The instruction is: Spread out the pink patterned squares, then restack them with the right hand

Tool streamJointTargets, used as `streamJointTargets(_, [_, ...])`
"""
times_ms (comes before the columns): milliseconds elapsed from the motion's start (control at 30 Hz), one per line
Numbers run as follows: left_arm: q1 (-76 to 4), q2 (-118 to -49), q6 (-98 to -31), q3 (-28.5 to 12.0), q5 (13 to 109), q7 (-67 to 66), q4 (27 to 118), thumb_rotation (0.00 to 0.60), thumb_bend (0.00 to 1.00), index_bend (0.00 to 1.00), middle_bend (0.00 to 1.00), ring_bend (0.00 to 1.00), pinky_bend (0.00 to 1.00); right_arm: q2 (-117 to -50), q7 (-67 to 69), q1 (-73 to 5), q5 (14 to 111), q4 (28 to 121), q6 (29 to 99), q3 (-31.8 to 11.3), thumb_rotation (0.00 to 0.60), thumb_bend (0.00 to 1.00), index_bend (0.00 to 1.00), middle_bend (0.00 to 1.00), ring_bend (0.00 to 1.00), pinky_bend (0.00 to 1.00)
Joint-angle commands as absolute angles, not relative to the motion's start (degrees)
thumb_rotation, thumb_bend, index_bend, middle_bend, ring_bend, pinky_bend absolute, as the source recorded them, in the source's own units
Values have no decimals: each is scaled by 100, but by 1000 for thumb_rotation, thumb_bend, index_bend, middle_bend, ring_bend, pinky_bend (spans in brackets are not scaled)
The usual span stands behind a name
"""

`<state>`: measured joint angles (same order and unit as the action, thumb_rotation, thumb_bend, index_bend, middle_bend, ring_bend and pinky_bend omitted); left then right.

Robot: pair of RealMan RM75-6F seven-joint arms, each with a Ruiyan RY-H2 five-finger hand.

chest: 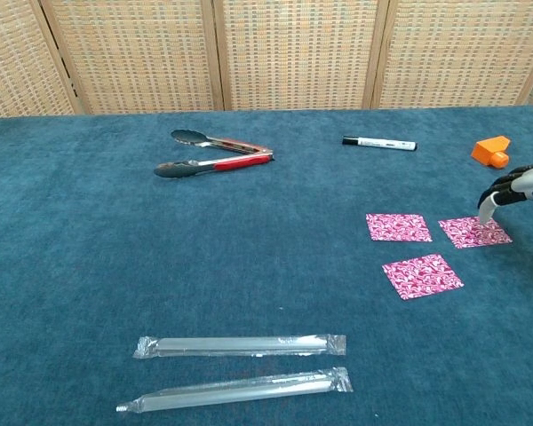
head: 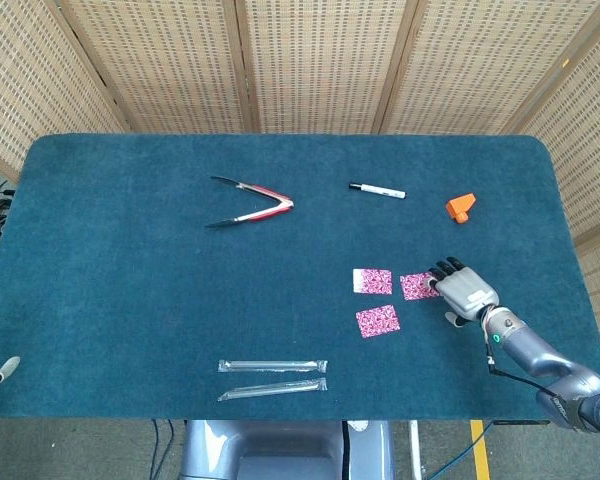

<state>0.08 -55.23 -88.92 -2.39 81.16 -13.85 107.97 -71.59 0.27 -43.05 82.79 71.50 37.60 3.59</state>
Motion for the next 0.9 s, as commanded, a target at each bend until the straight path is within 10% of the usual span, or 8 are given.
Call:
streamJointTargets(33, [-3, -5535, -8874, -239, 8117, -1378, 10783, 600, 119, 80, 0, 0, 0, -7097, 181, -4272, 8202, 7364, 3972, 177, 600, 359, 246, 136, 0, 0])
streamJointTargets(900, [114, -5556, -8967, -189, 8132, -1087, 10587, 600, 119, 80, 0, 0, 0, -8138, -601, -4285, 6993, 7327, 4529, -709, 600, 208, 339, 178, 0, 0])
